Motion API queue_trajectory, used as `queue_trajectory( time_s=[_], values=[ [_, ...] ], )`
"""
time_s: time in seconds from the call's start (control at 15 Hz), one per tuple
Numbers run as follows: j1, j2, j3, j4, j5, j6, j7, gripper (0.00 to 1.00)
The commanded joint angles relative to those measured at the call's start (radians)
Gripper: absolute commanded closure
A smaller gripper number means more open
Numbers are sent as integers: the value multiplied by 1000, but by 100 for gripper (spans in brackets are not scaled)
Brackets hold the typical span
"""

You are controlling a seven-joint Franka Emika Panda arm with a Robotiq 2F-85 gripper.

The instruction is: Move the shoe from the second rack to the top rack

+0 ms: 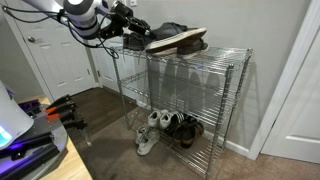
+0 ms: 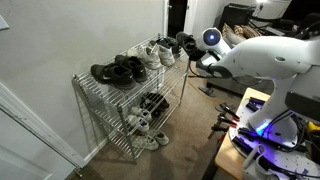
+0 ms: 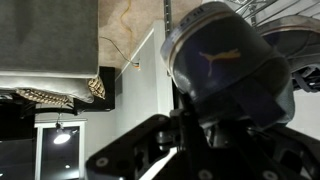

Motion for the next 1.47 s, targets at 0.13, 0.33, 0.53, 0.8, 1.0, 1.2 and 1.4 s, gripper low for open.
queue_trajectory(
  time_s=[0.13, 0.33, 0.53, 0.8, 1.0, 1.2, 1.4],
  values=[
    [-45, -27, 49, -28, 39, 143, 41, 94],
    [-53, -9, 56, -11, 18, 91, 32, 90],
    [-54, -9, 66, -9, 17, 88, 33, 90],
    [-55, -9, 66, -9, 17, 88, 33, 90],
    [-55, -9, 66, -9, 17, 88, 33, 90],
    [-92, -52, 2, 26, 2, 47, -1, 95],
    [-154, -80, -110, 93, -21, -34, -31, 95]
  ],
)
